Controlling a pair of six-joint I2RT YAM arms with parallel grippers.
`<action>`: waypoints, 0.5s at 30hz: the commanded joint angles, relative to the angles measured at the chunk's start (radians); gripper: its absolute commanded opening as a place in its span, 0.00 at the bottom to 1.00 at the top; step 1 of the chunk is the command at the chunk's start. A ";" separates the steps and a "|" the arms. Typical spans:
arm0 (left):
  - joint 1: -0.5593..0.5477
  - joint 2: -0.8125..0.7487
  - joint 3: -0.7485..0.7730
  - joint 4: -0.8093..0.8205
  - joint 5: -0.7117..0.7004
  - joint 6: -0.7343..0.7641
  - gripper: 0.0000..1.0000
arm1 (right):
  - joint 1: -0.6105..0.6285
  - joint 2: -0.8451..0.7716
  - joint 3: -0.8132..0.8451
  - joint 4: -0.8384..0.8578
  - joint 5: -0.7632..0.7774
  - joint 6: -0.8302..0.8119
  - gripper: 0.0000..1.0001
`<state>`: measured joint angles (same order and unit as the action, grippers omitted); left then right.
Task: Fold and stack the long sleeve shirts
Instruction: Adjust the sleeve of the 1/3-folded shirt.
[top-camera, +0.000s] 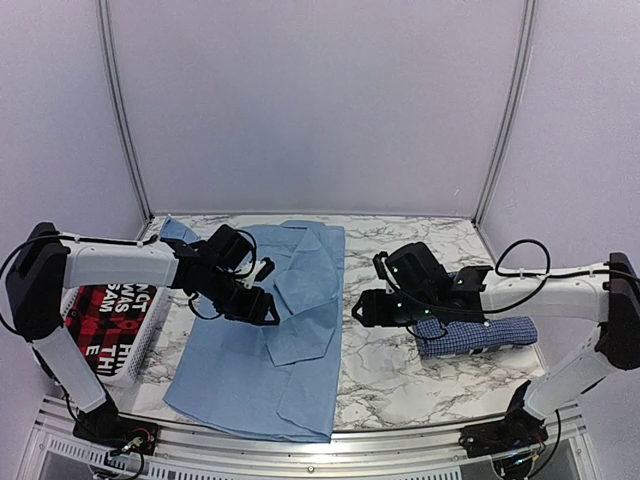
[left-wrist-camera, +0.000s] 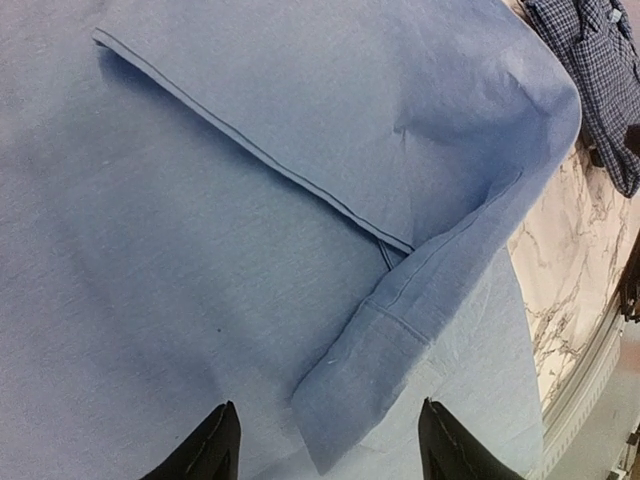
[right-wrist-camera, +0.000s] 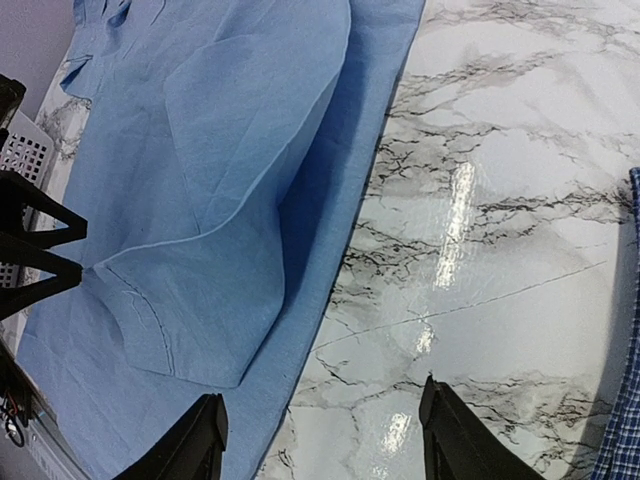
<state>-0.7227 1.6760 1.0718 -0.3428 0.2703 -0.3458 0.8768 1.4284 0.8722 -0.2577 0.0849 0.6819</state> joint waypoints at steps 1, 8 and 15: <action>0.000 0.033 0.011 -0.028 0.078 0.077 0.63 | -0.004 -0.026 0.003 -0.007 0.007 0.001 0.62; -0.001 0.065 0.016 -0.029 0.122 0.130 0.62 | -0.002 -0.026 -0.001 0.003 0.006 0.002 0.62; -0.013 0.037 0.017 -0.032 0.117 0.144 0.42 | -0.003 -0.034 -0.004 0.004 0.006 0.003 0.62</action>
<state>-0.7235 1.7325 1.0721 -0.3439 0.3687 -0.2245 0.8768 1.4235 0.8715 -0.2577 0.0849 0.6819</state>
